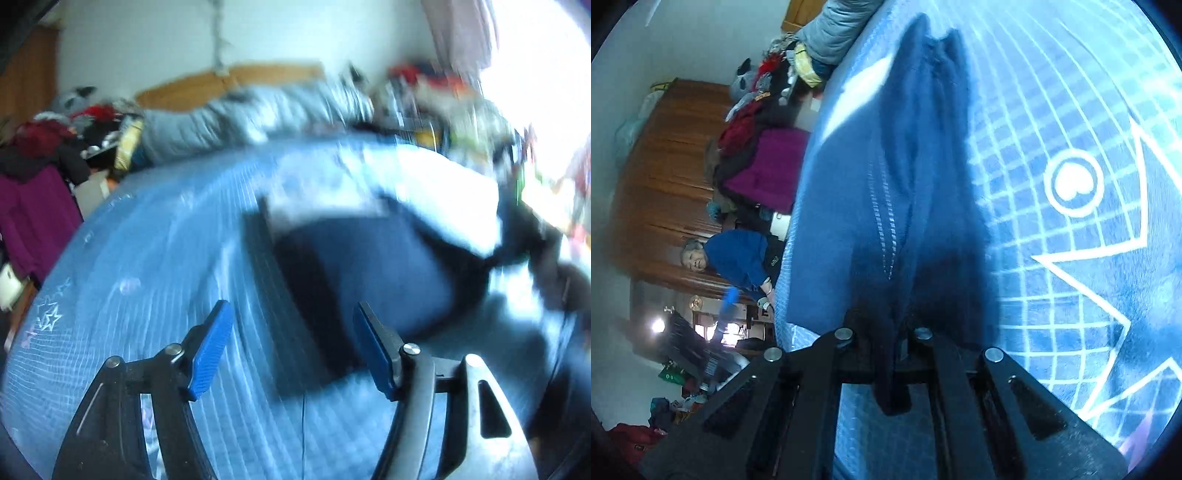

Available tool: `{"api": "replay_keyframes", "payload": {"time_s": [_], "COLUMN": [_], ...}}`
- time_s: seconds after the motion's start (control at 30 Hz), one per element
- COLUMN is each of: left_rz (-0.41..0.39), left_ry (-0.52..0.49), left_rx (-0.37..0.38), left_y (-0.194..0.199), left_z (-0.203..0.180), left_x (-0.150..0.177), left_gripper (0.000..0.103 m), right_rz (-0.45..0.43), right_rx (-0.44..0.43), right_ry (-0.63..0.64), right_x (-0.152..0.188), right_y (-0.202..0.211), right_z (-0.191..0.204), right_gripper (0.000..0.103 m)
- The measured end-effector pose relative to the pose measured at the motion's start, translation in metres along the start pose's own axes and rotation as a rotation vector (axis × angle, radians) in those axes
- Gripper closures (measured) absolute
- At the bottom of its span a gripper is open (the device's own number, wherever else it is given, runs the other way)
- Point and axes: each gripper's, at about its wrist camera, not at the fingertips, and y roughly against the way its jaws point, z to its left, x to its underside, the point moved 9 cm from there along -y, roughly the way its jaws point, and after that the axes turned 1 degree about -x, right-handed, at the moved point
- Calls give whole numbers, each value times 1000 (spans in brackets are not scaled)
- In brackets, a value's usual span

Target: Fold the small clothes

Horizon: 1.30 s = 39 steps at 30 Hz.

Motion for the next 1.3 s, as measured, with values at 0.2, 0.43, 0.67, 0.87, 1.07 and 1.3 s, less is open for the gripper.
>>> {"api": "replay_keyframes", "payload": {"time_s": [0.2, 0.43, 0.67, 0.87, 1.07, 1.3], "left_rz": [134, 144, 51, 208, 181, 186], "left_ry": [-145, -57, -72, -64, -139, -109], "left_rx": [-13, 48, 36, -39, 71, 66], "left_y": [-117, -125, -157, -241, -173, -80], "left_z": [-29, -17, -13, 9, -16, -23], "left_x": [-4, -2, -63, -47, -8, 46], "left_gripper": [31, 32, 32, 15, 30, 32], "right_rz": [-37, -56, -55, -54, -58, -65], "right_rx": [21, -35, -78, -104, -119, -117], "right_ry": [16, 14, -5, -8, -10, -4], "right_x": [-1, 0, 3, 4, 5, 6], "right_y": [10, 13, 14, 18, 18, 21], "right_z": [-10, -16, -19, -26, -29, -32], "right_gripper": [99, 99, 100, 100, 100, 101]}}
